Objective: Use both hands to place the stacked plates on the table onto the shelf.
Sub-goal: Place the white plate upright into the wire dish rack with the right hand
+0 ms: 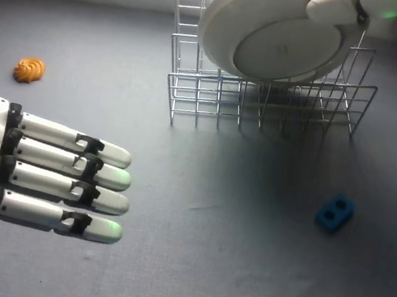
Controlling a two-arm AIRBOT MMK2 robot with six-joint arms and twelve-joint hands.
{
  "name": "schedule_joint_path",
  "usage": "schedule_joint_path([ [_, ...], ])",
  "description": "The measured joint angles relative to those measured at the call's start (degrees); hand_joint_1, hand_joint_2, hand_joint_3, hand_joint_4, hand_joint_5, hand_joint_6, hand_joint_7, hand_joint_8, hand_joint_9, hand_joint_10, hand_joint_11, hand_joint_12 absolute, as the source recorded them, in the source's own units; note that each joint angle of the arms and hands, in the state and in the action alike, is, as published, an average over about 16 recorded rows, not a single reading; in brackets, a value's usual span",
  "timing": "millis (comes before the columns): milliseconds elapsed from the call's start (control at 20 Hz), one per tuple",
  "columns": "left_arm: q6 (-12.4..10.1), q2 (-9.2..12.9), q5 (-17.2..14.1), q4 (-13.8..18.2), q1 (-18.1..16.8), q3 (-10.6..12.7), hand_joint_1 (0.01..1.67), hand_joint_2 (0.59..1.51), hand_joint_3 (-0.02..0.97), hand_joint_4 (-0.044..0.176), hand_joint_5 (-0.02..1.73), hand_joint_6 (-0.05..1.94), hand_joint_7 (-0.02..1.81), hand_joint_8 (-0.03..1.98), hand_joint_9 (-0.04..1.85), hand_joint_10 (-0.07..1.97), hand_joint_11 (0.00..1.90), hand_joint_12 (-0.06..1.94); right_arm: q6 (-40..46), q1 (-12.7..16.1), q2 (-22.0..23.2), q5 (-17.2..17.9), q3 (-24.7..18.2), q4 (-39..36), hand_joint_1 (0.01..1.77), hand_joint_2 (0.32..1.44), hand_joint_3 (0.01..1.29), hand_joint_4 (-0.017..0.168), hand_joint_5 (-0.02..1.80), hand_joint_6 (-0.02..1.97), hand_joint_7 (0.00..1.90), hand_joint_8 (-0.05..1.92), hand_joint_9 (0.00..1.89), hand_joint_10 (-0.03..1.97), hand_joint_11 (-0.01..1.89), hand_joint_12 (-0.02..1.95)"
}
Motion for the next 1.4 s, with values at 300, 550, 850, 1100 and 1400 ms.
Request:
schedule_joint_path([
  [300,-1.11,0.19,-1.13,0.32,0.43,-0.08,0.02,1.068,0.014,0.005,0.02,0.01,0.03,0.0,0.02,-0.05,0.02,0.01,-0.38,-1.18,-2.0,-1.43,1.84,0.86,1.36,1.06,0.01,-0.009,0.87,0.97,0.97,0.97,0.92,1.25,0.73,1.51],
  [550,-1.8,0.16,-1.8,0.46,0.58,0.13,0.02,1.068,0.014,0.005,0.02,0.01,0.03,0.0,0.02,-0.05,0.02,0.01,-1.0,-2.51,-3.6,-1.63,3.19,1.27,1.36,1.06,0.01,-0.009,0.87,0.97,0.97,0.97,0.92,1.23,0.73,1.49],
  [850,-1.25,0.11,-2.0,-0.17,0.68,0.34,0.02,1.069,0.014,0.005,0.02,0.0,0.02,0.0,0.02,-0.05,0.02,0.01,-1.99,-4.1,-5.14,-1.09,4.39,1.34,1.33,1.06,0.01,-0.008,0.86,0.97,0.96,1.0,0.91,1.18,0.71,1.48],
  [1100,-0.19,-0.06,-1.59,-0.48,0.83,0.37,0.02,1.069,0.014,0.005,0.02,0.0,0.02,0.0,0.02,-0.05,0.02,0.01,-2.81,-5.16,-5.84,-0.55,4.95,1.36,1.3,1.08,0.01,-0.004,0.84,1.0,0.93,1.05,0.89,1.04,0.69,1.45],
  [1400,0.89,-0.33,-1.35,-0.48,0.87,0.36,0.02,1.07,0.013,0.005,0.02,0.0,0.02,0.0,0.02,-0.05,0.02,0.01,-3.47,-6.2,-6.27,0.16,5.39,1.38,1.25,1.09,0.01,-0.001,0.79,0.87,0.89,0.87,0.85,0.8,0.62,1.4],
])
